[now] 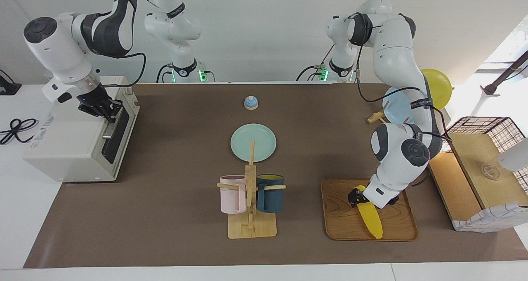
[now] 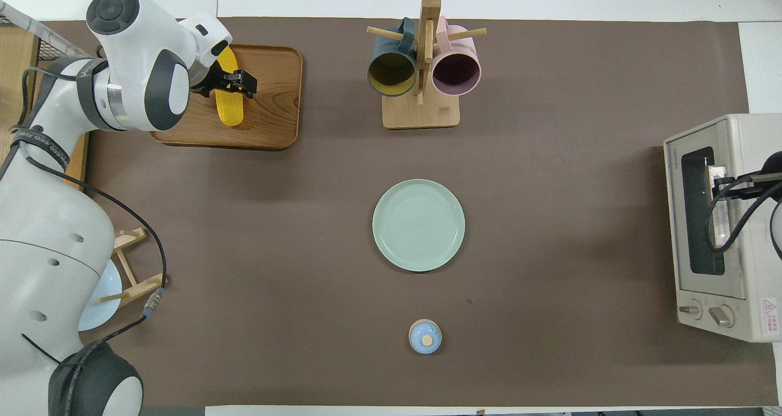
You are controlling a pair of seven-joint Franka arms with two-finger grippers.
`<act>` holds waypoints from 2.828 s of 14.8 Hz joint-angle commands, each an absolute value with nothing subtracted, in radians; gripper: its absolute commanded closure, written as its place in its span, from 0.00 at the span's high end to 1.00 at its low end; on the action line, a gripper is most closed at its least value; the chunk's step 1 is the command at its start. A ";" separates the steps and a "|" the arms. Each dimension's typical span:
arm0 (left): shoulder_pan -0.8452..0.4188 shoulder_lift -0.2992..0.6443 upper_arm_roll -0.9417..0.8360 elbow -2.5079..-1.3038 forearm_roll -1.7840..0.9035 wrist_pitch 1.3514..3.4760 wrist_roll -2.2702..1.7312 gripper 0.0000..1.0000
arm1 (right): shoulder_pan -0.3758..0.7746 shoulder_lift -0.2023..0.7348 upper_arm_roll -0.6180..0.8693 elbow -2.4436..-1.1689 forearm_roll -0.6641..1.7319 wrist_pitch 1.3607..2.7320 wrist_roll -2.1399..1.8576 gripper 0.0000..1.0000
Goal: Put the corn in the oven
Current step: 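Close the left gripper on the yellow corn and lift it, then carry the corn with the left gripper and lower it onto the green plate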
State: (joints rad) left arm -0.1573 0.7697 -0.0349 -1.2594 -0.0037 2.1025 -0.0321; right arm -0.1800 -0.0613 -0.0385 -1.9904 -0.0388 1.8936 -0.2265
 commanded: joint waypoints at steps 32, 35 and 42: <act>-0.764 0.207 -0.032 -1.931 -0.183 2.324 -0.735 0.00 | -0.043 0.015 -0.017 -1.987 -0.003 1.923 -0.087 0.00; -0.801 0.290 -0.032 -1.925 -0.167 2.402 -0.769 0.00 | -0.043 0.009 -0.015 -1.908 -0.024 1.830 -0.089 0.00; -0.816 0.365 -0.029 -1.922 -0.166 2.499 -0.761 0.00 | -0.133 -0.011 -0.029 -1.919 -0.106 1.807 -0.196 0.00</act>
